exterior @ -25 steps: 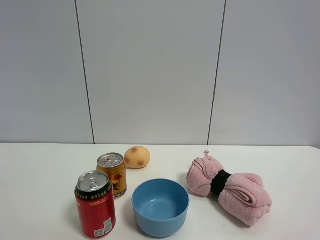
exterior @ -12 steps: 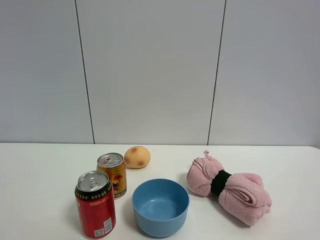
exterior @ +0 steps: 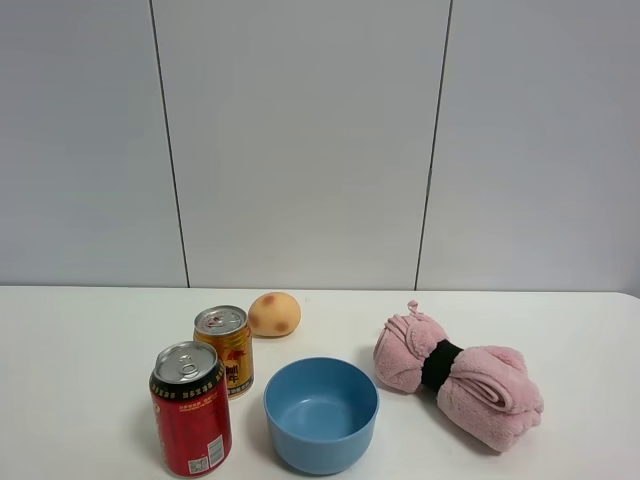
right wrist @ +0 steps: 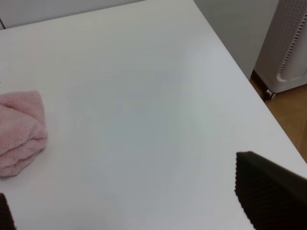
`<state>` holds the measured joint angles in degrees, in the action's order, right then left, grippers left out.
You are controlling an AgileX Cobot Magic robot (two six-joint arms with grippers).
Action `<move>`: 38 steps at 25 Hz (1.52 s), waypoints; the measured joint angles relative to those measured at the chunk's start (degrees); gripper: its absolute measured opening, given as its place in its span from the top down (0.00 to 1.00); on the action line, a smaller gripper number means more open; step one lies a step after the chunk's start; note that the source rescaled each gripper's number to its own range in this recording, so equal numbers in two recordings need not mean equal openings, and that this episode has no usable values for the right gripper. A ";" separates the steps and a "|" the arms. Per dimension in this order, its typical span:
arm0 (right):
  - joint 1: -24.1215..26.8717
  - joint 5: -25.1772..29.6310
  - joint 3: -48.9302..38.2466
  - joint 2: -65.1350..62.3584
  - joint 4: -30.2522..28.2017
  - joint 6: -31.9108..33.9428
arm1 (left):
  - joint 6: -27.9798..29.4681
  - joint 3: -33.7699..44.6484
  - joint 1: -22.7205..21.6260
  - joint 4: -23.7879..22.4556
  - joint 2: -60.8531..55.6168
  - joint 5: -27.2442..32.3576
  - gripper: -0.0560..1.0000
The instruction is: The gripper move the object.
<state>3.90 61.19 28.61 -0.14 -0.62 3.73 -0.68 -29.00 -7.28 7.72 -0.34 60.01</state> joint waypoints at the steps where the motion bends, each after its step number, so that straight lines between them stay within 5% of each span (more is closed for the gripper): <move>1: 0.00 0.00 0.00 0.00 0.00 0.00 | 0.00 0.00 0.00 0.00 0.00 0.00 0.44; 38: 0.00 0.00 0.00 0.00 0.00 0.00 | 0.16 0.00 0.00 -0.12 0.00 0.00 0.44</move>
<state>3.90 61.19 28.61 -0.14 -0.62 3.73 -0.51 -29.00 -7.28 7.60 -0.34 60.01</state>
